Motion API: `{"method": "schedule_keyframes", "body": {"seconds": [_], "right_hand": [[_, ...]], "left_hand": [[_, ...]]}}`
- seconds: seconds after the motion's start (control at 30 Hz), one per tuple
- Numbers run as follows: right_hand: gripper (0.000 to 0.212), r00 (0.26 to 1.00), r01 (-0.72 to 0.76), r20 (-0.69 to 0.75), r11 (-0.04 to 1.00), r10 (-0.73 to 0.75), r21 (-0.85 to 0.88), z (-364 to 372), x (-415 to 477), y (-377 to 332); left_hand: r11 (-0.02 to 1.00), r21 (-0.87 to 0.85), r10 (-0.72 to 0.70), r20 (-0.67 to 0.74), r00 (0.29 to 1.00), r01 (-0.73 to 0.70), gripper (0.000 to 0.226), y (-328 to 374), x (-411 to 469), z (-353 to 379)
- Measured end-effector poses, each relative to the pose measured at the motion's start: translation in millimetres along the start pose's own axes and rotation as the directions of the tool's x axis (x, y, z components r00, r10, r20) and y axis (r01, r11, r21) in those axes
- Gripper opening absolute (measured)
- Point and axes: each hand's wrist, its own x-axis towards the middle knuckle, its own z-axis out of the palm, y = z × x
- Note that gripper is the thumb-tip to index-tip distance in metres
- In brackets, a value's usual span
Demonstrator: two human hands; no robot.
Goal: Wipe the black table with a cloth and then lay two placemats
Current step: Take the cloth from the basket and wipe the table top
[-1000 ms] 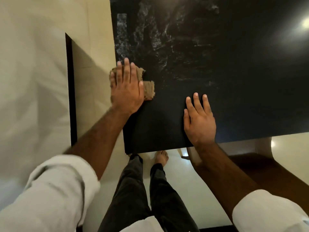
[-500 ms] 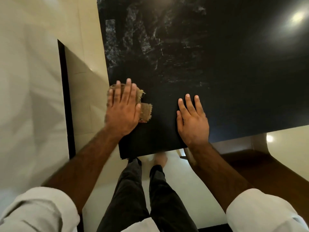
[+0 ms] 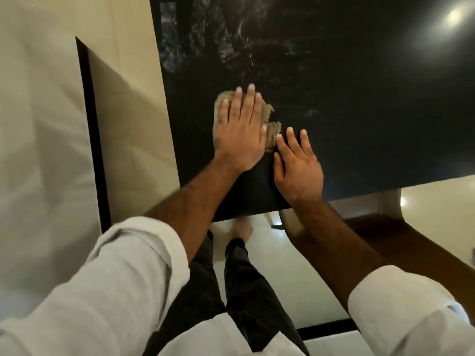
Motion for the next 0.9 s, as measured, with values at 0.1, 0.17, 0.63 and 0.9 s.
{"method": "schedule_keyframes", "body": {"seconds": [0.1, 0.17, 0.63, 0.9], "right_hand": [[0.052, 0.997, -0.073, 0.029, 0.993, 0.070, 0.094, -20.1, 9.8, -17.3], [0.057, 0.997, -0.054, -0.042, 0.991, 0.059, 0.119, -31.2, 19.1, -44.5], [0.069, 0.996, -0.087, -0.019, 0.992, 0.085, -0.087, 11.1, 39.0, -57.9], [0.084, 0.980, -0.183, -0.085, 0.983, 0.182, -0.006, 11.2, 132.0, -98.1]], "left_hand": [[0.953, -0.302, 0.006, 0.027, 1.000, 0.003, 0.075, -11.5, -16.1, -17.6], [0.894, -0.438, -0.143, -0.067, 0.987, 0.099, 0.072, -38.7, -26.7, -32.5], [0.984, -0.041, -0.171, 0.031, 0.985, 0.172, 0.084, -138.2, -31.4, -0.7], [0.999, 0.006, -0.039, 0.058, 0.998, 0.039, 0.080, -131.9, -14.9, 0.6]]}}
